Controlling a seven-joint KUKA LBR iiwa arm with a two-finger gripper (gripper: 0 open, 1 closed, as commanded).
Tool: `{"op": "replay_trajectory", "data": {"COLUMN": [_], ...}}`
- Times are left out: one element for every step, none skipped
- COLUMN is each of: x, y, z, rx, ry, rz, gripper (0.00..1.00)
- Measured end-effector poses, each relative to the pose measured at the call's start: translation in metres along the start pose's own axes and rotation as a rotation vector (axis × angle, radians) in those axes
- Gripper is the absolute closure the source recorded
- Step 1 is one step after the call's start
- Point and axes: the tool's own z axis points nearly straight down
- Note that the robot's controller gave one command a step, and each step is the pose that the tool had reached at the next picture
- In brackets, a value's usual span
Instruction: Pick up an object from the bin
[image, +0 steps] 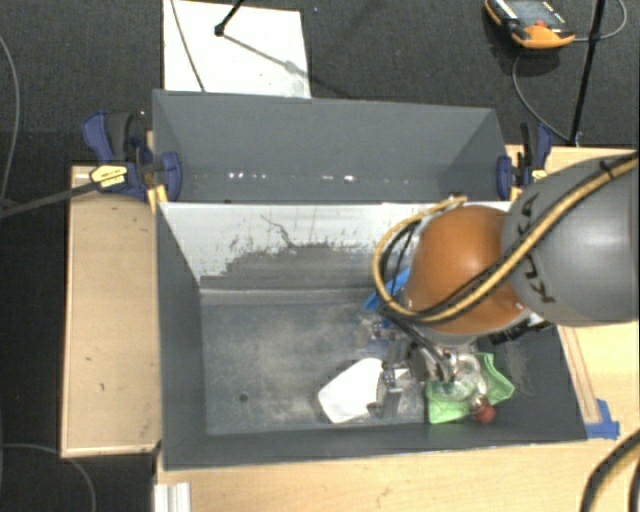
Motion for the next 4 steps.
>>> {"op": "replay_trajectory", "data": {"x": [0.004,0.012,0.006,-0.003], "y": [-0.01,-0.014,-0.016,-0.013], "z": [0.022,0.009,0.052,0.058], "rx": [0.0,0.0,0.0,-0.001], "ry": [0.009,0.007,0.005,0.004], "rz": [-0.095,-0.151,-0.052,-0.138], "gripper": [0.0,0.0,0.0,1.0]}}
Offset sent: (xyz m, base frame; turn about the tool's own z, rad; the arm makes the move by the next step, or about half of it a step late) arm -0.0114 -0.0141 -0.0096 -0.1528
